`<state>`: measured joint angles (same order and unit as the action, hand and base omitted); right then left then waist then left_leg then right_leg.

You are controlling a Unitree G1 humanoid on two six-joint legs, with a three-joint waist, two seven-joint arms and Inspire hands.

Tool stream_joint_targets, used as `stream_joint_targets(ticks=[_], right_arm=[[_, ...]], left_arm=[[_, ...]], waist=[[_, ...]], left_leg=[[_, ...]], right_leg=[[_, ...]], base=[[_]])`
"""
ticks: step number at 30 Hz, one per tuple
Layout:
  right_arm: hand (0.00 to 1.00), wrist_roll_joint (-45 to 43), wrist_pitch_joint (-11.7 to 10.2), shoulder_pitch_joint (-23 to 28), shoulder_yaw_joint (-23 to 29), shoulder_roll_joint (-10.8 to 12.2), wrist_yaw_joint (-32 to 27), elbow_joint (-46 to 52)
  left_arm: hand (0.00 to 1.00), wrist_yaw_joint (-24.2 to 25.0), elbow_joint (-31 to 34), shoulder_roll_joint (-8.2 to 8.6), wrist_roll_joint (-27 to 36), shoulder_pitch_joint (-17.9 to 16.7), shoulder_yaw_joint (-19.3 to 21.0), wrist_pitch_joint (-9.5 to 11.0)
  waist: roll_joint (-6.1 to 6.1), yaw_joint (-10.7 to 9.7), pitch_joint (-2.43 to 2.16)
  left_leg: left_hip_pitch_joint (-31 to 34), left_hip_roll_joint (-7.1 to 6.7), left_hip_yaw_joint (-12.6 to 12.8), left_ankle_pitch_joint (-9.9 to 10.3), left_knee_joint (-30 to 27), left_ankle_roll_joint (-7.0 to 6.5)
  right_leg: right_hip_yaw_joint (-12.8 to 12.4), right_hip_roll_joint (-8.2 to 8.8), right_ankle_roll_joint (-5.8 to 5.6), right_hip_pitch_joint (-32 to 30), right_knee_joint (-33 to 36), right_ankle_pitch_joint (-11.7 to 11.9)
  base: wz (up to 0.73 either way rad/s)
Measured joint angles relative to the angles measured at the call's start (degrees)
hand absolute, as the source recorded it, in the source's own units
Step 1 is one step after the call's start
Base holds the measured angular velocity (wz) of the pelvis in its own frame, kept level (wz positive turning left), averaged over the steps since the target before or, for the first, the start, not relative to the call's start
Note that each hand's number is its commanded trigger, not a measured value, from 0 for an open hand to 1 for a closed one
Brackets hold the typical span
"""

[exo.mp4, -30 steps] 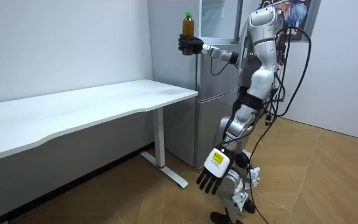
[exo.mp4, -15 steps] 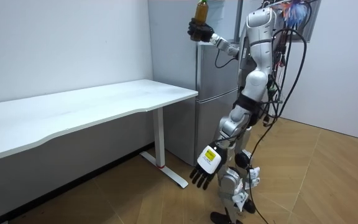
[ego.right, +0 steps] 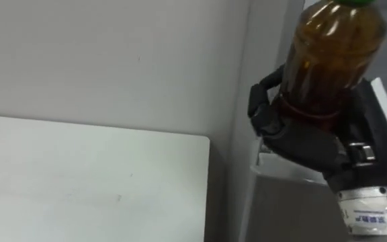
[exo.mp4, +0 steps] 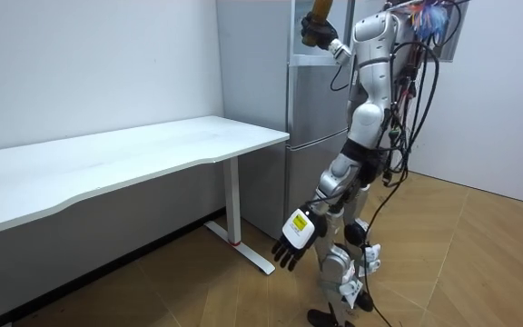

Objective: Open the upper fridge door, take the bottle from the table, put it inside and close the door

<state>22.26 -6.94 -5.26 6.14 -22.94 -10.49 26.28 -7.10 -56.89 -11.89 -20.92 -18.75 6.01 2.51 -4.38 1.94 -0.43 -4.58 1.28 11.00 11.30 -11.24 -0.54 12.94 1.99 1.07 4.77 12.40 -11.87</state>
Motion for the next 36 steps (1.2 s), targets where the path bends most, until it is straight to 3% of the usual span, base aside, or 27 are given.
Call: stream_joint_targets(ticks=[15, 31, 36], right_arm=[[1.0, -1.44, 0.01, 2.39, 4.64, -0.01, -3.12, -0.22], [1.0, 1.53, 0.6, 2.03, 6.76, -0.1, -3.19, -5.02], [1.0, 2.86, 0.79, 0.72, 6.75, -0.3, -4.37, -9.21]], left_arm=[[0.0, -1.46, -0.35, 0.65, -0.01, -0.06, 0.64, -0.06], [0.0, -1.45, -0.46, 1.09, -0.01, 0.22, 0.98, -0.6], [0.0, -1.45, -0.64, 1.11, -0.02, 0.39, 0.96, -0.69]], waist=[[0.43, -2.17, 0.02], [0.43, -1.71, 0.08], [-0.16, -1.49, 0.43]], left_leg=[[0.14, 0.23, -0.27, 0.27, 0.39, 0.23], [0.39, 0.13, -0.24, 0.3, 0.49, 0.27], [0.47, 0.05, -0.24, 0.28, 0.46, 0.27]], right_leg=[[0.34, -0.12, 0.04, 0.08, -0.39, 0.03], [-0.02, -0.38, 0.12, -0.44, -0.64, 0.09], [-0.07, -0.39, 0.13, -0.66, -0.51, 0.1]], base=[[0.0], [0.0], [-0.01]])
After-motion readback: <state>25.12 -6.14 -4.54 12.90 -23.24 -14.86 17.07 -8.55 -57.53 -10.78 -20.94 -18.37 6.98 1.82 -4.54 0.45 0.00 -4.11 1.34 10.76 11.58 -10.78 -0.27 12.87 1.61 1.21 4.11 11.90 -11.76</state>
